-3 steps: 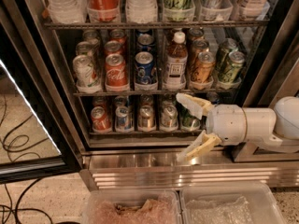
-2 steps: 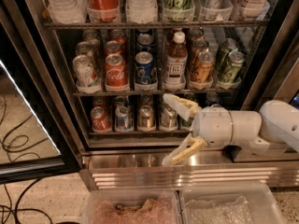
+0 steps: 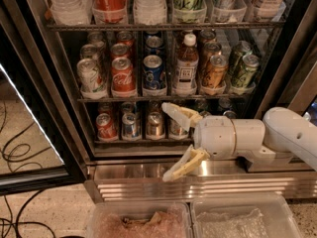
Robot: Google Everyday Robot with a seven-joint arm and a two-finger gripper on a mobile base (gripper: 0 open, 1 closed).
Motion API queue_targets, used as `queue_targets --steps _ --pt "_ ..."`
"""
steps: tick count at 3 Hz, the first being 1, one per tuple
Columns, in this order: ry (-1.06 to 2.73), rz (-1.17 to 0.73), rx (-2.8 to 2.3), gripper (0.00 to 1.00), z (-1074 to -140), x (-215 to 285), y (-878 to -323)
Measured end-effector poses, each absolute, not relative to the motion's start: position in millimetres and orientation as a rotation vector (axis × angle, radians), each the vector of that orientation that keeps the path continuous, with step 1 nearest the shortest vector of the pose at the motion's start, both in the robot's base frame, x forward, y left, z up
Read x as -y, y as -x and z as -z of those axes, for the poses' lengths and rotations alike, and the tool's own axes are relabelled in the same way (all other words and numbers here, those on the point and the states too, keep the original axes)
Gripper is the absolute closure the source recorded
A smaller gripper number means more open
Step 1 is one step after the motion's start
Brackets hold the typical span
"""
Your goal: Pick coke can from middle shelf of fridge
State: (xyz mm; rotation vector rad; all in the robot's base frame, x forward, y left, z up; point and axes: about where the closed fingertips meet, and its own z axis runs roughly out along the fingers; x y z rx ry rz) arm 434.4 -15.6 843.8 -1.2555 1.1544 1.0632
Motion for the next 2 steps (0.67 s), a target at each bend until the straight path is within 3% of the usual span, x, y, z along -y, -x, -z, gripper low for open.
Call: queue_targets --steps 2 --pt "1.078 -0.913 -1.164 0.0 -848 -14 -426"
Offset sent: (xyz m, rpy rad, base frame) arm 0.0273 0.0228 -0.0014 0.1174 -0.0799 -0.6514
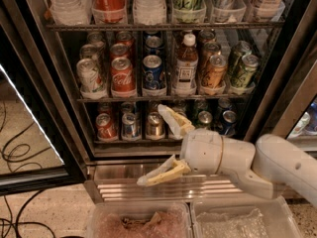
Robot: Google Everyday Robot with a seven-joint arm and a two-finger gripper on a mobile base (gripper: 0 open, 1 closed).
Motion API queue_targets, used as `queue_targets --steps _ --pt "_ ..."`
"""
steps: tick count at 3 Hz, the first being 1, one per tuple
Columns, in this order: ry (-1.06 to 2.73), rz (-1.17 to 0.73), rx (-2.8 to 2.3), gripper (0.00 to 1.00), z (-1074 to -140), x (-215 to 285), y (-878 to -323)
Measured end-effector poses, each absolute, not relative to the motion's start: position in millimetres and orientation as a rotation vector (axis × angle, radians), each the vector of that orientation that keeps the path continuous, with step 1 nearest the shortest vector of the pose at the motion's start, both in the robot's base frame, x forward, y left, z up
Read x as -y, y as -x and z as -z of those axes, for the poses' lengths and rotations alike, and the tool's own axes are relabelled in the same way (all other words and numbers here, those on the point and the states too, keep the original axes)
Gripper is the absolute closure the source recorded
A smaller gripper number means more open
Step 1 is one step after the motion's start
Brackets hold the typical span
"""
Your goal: Pick coke can from middle shelf of fridge
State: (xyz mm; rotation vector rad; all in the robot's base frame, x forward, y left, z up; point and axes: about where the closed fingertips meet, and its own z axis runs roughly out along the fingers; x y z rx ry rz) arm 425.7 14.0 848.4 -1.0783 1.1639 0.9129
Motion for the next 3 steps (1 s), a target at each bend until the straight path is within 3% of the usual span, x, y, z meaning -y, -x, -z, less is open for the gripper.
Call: queue_targets --steps 3 --pt "1.026 -0.821 -1.164 0.0 -861.4 -30.7 -433.3"
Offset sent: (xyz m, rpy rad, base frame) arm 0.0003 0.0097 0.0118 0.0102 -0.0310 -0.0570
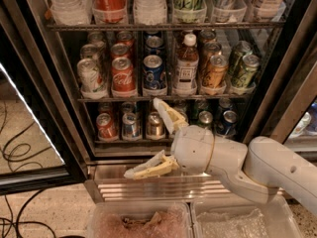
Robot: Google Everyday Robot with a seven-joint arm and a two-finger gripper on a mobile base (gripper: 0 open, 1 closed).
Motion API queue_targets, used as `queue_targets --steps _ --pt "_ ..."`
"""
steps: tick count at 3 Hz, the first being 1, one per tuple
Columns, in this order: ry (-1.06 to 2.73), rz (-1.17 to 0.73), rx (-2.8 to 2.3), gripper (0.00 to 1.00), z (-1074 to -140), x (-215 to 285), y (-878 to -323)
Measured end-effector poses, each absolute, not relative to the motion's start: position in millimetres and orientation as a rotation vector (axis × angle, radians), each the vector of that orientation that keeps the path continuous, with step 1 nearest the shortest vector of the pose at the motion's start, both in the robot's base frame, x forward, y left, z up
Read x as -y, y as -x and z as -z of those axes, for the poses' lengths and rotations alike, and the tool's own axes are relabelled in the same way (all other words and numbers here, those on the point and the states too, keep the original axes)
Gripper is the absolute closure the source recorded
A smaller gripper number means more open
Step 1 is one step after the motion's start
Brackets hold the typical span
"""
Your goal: Pick coke can from middle shelf of fridge
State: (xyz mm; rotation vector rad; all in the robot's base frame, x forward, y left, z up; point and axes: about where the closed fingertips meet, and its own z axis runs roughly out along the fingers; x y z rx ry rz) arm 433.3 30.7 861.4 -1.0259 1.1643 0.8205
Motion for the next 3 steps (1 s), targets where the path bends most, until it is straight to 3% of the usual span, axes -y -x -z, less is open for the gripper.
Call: queue_targets --steps 3 --pt "0.932 -0.726 -1.12 0.0 -886 -60 -442"
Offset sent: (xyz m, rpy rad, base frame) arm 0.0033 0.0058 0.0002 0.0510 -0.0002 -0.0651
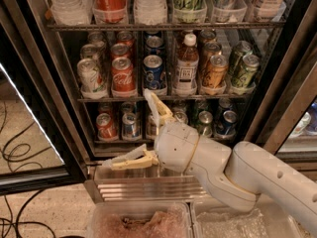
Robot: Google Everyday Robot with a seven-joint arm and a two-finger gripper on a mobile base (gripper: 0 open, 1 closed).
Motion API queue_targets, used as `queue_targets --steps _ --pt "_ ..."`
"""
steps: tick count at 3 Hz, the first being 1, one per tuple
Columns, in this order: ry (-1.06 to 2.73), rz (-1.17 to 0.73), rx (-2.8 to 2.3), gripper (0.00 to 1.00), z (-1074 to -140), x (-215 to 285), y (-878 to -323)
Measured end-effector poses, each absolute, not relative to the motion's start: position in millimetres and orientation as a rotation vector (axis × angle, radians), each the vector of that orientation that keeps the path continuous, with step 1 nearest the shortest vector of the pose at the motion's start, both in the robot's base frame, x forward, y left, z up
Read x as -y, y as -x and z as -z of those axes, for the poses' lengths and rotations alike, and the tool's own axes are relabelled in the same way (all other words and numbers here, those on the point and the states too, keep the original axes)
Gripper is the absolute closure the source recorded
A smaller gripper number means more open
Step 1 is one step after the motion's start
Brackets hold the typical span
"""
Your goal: Pick coke can from middle shelf of fridge
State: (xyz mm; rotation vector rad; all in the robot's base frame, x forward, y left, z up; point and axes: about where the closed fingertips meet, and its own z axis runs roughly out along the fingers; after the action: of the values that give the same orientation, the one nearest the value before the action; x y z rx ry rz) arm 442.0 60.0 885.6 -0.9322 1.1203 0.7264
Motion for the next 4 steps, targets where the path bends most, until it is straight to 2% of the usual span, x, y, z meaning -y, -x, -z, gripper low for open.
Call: queue_targets --steps 2,4 --pt "0.91 -0.626 -1.185 0.0 -877 -89 -467" --pt "0.9 -0.59 -1.144 0.0 -892 -100 -468"
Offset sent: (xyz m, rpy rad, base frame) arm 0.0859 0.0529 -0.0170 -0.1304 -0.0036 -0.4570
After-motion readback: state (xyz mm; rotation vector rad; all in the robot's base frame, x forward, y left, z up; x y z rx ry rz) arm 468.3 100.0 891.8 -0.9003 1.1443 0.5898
